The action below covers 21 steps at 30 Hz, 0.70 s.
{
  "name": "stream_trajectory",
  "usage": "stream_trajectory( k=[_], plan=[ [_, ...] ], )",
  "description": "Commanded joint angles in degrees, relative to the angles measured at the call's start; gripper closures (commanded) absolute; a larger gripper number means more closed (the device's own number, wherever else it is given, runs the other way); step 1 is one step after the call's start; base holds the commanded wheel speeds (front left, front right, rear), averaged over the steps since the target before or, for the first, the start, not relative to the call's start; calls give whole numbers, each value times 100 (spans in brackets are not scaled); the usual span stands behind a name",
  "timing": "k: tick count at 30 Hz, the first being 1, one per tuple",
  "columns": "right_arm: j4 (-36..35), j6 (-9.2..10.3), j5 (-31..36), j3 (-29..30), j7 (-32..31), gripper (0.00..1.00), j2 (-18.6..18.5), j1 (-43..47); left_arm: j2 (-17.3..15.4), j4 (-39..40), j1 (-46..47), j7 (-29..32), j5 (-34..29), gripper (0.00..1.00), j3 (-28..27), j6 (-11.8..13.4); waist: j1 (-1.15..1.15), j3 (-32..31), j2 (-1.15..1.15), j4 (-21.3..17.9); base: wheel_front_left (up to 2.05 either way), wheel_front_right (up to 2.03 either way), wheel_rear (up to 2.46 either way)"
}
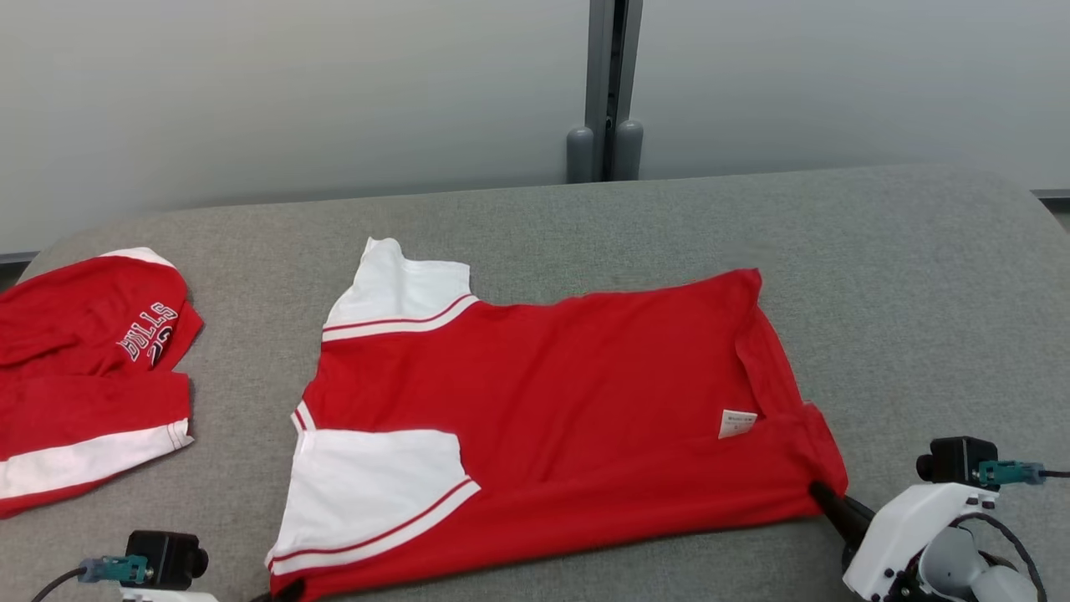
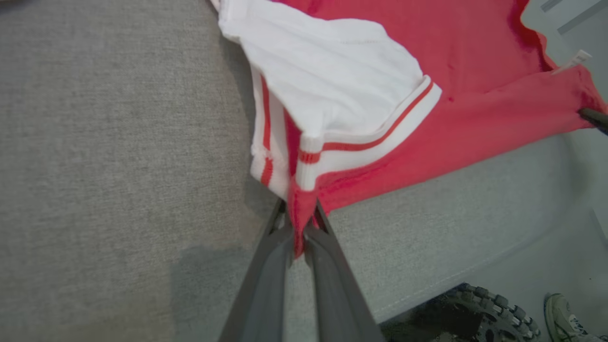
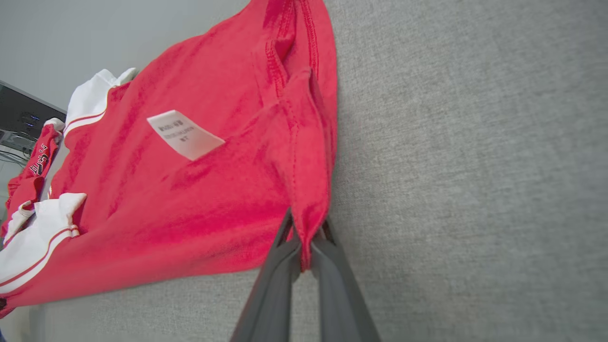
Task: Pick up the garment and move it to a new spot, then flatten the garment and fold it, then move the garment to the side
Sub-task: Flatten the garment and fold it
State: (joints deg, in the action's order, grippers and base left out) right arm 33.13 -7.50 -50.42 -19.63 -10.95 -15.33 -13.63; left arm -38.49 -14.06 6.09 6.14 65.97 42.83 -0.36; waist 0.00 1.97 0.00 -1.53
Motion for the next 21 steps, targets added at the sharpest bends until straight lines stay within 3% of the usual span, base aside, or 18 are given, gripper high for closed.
stream_trajectory(
  k=[1, 8, 14, 15, 16, 17, 18, 21],
  plan=[
    [-44, 1, -26, 42, -80, 100, -121, 118, -96, 62, -71, 59, 48, 100, -8, 47, 0, -49, 0, -33, 0, 0, 0],
    [-519, 1, -7, 364, -634, 100, -225, 713, -431, 735, -451, 403, 247, 100, 54, 230, 0, -144, 0, -89, 0, 0, 0],
    [-905, 1, 239, 847, -1087, 100, -104, 1225, -619, 1063, -707, 646, 410, 100, 113, 378, 0, -199, 0, -111, 0, 0, 0],
    [-948, 1, 294, 932, -1172, 94, -52, 1300, -637, 1102, -720, 668, 427, 100, 108, 407, 0, -197, 0, -115, 0, 0, 0],
    [-987, 1, 351, 991, -1268, 64, -1, 1348, -652, 1124, -735, 668, 444, 100, 97, 424, 0, -192, 0, -119, 0, 0, 0],
    [-1048, 1, 414, 1079, -1353, 0, 48, 1383, -666, 1138, -746, 684, 441, 45, 100, 458, 0, -185, 0, -123, 0, 0, 0],
    [-1113, 1, 485, 1163, -1421, 0, 102, 1403, -670, 1153, -750, 713, 441, 0, 116, 465, 0, -176, 0, -125, 0, 0, 0],
    [-1254, -1, 624, 1300, -1567, 0, 237, 1453, -672, 1200, -732, 678, 417, 0, 95, 492, 0, -163, 0, -123, 0, 0, 0]
  ],
)
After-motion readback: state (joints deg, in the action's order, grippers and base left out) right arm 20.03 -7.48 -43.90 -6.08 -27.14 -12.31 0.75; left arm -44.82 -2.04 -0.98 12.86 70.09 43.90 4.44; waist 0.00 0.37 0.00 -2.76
